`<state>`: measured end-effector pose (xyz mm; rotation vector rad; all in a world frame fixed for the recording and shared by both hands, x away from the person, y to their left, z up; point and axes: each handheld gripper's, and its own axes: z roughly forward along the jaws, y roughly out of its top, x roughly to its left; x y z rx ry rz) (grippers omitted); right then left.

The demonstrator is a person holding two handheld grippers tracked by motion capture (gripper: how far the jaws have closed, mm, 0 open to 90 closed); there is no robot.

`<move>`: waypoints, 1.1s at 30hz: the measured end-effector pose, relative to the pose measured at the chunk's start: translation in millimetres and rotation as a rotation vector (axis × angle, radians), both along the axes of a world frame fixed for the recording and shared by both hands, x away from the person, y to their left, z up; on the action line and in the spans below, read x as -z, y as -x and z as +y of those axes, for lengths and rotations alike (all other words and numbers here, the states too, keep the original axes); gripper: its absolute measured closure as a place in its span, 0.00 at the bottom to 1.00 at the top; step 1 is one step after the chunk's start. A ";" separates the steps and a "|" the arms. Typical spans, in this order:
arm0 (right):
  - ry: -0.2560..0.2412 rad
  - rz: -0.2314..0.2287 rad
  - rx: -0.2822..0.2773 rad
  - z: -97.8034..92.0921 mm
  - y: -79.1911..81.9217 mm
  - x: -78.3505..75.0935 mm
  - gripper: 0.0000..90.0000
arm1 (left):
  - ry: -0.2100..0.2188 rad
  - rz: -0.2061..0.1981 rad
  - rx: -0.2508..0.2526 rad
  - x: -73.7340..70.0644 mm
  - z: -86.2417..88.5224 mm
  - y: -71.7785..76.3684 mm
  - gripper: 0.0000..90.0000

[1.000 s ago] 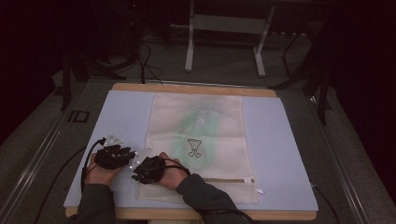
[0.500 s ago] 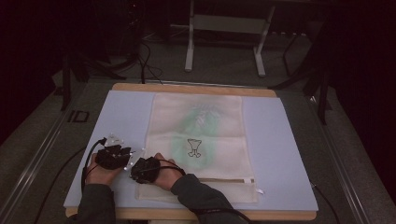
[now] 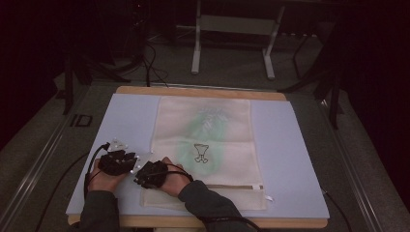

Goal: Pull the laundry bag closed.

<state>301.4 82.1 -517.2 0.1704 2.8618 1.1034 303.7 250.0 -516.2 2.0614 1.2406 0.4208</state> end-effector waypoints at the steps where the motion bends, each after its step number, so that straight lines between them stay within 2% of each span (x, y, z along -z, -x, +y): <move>1: -0.003 -0.001 -0.003 -1.3 -0.3 -1.3 0.90 | -0.001 0.001 0.000 0.0 -0.2 0.0 0.72; 13: -0.008 -0.016 -0.010 -18.6 4.9 -7.5 0.90 | 0.003 0.002 0.003 -0.3 -0.6 0.2 0.72; 18: 0.003 -0.017 -0.013 -27.0 6.5 -4.5 0.90 | 0.005 0.000 0.003 -0.5 -1.0 0.4 0.72; 24: 0.021 0.006 -0.019 -32.7 4.9 1.3 0.89 | 0.006 0.000 0.005 -0.7 -1.3 0.7 0.72; 33: 0.065 0.044 -0.034 -38.7 1.5 1.0 0.85 | 0.012 -0.001 0.010 -1.8 -1.4 1.9 0.72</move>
